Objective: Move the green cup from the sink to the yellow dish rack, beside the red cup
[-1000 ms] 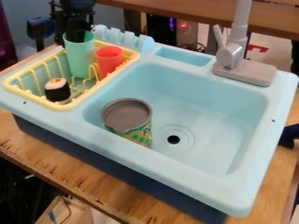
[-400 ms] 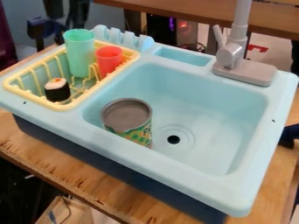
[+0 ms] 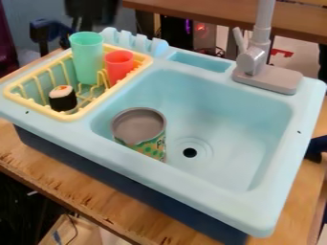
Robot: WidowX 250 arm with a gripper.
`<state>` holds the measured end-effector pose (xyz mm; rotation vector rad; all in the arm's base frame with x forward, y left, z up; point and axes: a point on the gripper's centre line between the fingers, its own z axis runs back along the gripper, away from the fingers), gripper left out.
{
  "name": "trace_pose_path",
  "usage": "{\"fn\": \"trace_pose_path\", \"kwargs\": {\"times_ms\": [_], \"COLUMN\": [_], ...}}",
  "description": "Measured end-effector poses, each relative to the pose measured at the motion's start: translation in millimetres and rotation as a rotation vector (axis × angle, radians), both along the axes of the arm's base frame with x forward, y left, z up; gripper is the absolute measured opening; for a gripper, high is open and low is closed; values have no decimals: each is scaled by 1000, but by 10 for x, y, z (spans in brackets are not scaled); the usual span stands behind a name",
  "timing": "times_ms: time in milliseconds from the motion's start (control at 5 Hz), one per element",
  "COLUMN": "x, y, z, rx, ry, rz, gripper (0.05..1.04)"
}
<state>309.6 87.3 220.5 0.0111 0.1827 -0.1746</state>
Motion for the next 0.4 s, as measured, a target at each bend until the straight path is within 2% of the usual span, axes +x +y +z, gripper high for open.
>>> {"fn": "trace_pose_path", "kwargs": {"times_ms": [200,400], "x": [-159,-319], "y": [-440,-741], "z": [19,50], "rx": [4,-4], "ry": [29,64], "rz": [-94,-126], "gripper": [1001,1001]}}
